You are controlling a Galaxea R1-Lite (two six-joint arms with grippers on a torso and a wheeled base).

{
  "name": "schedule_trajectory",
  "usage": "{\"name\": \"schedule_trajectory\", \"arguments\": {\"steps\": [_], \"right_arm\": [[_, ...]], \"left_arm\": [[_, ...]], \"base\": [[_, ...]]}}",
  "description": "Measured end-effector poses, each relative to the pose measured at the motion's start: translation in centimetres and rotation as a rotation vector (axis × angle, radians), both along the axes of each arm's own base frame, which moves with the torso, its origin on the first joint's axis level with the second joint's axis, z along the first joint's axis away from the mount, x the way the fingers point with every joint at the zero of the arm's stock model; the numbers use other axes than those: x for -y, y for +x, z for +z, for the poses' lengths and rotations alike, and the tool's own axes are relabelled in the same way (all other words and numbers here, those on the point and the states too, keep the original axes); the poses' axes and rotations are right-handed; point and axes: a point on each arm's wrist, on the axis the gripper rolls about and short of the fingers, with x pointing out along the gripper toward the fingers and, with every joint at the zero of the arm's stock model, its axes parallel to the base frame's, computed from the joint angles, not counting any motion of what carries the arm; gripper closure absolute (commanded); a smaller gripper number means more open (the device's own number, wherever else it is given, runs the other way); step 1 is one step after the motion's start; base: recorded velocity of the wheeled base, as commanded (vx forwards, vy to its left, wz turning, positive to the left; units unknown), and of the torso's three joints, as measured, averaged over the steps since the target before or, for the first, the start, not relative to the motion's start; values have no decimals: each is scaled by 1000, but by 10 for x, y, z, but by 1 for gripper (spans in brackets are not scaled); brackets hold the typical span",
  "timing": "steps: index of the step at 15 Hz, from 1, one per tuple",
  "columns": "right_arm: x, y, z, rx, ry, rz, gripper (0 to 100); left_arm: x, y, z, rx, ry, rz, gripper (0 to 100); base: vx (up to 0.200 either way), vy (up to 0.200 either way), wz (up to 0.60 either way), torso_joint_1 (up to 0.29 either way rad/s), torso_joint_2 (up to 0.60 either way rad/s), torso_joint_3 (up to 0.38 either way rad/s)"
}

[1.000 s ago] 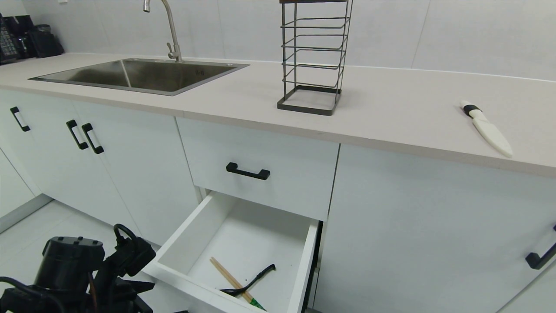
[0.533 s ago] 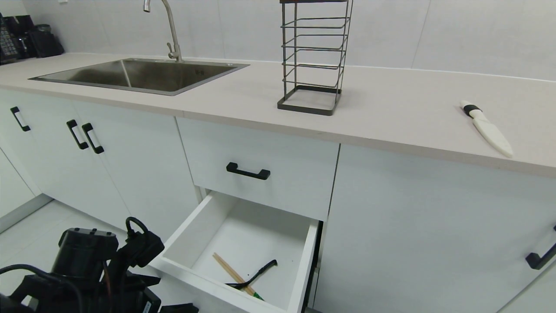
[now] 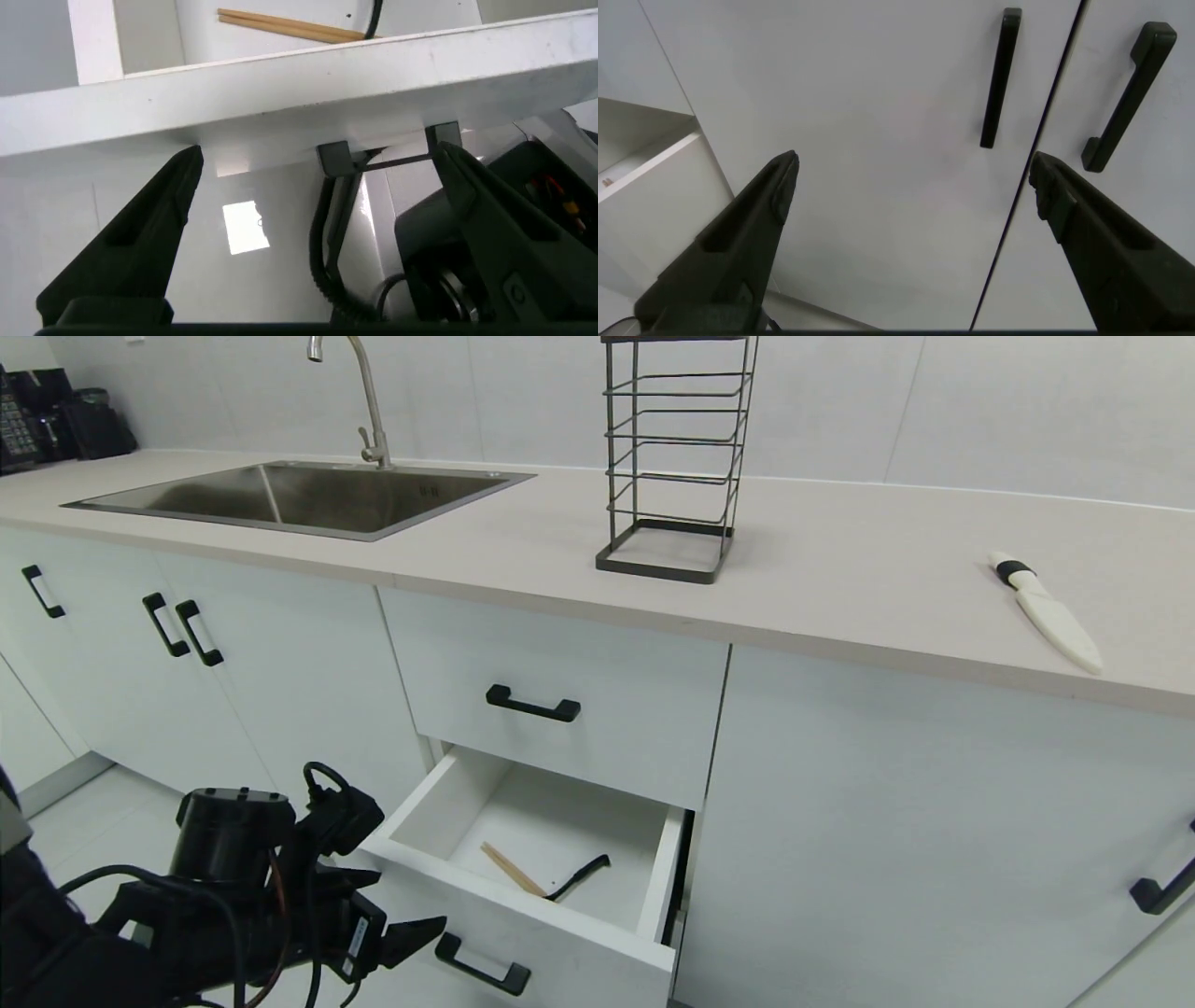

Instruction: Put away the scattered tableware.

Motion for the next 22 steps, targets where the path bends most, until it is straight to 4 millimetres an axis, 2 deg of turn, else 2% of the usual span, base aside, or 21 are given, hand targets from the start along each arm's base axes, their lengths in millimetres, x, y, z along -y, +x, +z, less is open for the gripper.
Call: {"name": "schedule_trajectory", "arguments": {"steps": [9,15,18,22], "right_arm": [[0,0,0,0,0,0,0],[0,0,0,0,0,0,0],[0,0,0,0,0,0,0],[0,0,0,0,0,0,0]], "left_arm": [[14,60,-4,120,-30,-3,0],[31,101,-17,176,-51,-19,0],[41,113,-21,199,-68,-32,0],[44,119,-23,208,-71,-36,0]], "base": [[0,0,0,0,0,0],[0,0,0,0,0,0],[0,0,0,0,0,0],[0,0,0,0,0,0]]}}
